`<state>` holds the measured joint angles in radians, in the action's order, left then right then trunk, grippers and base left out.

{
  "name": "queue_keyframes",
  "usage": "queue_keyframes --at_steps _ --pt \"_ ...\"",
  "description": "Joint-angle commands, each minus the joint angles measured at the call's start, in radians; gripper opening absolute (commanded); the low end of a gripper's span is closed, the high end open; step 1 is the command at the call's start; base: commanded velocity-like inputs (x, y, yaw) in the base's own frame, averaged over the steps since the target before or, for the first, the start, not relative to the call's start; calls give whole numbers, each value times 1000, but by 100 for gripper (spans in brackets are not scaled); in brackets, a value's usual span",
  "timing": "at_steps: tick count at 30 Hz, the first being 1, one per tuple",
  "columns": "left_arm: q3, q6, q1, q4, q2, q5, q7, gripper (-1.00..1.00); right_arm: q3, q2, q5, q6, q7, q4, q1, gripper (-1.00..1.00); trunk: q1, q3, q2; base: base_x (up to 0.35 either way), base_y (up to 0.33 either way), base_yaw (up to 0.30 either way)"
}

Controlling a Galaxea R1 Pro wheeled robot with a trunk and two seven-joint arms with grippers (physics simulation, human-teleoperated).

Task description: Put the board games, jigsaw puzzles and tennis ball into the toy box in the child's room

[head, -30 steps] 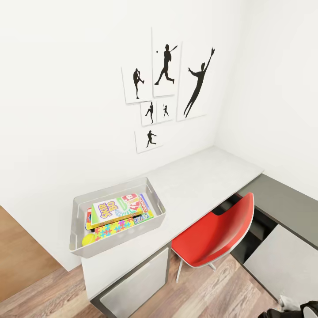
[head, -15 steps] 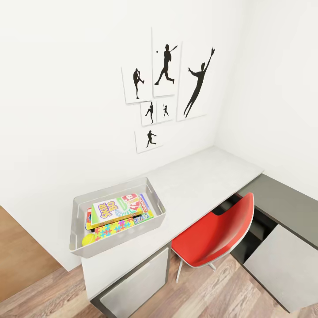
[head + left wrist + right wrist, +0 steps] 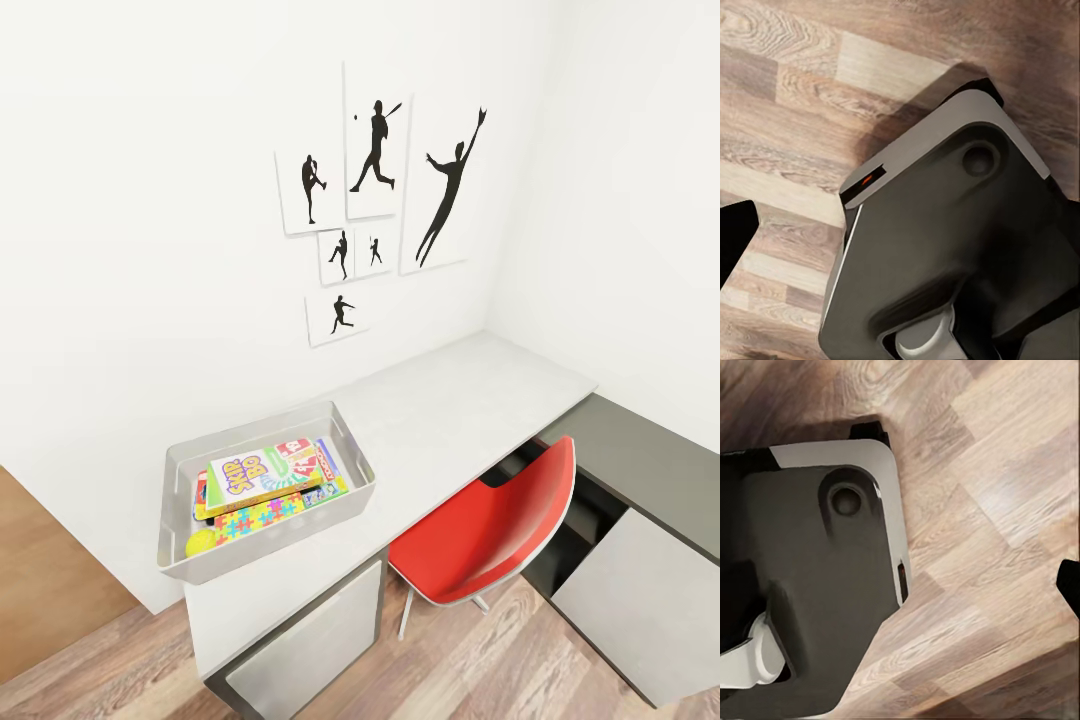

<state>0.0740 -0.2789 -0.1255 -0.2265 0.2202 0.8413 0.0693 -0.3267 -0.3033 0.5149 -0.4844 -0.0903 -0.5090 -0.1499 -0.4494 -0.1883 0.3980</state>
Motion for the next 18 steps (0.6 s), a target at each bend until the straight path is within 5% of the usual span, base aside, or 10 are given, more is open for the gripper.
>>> queue_keyframes --at_steps 1,9,10,18 --pt "-3 7 3 0 -5 0 6 100 -3 9 -20 16 -3 21 -2 100 -1 -2 2 0 0 0" --pt "-55 65 15 17 -34 -33 5 100 -5 58 -90 88 -47 105 -4 100 -1 -2 2 0 0 0" --pt "-71 93 31 28 -50 -48 5 100 -4 89 -149 104 -76 163 -5 100 -1 -2 2 0 0 0" --pt "-77 111 44 34 -60 -51 7 100 -4 167 -194 103 -89 257 0 100 -1 -2 2 0 0 0"
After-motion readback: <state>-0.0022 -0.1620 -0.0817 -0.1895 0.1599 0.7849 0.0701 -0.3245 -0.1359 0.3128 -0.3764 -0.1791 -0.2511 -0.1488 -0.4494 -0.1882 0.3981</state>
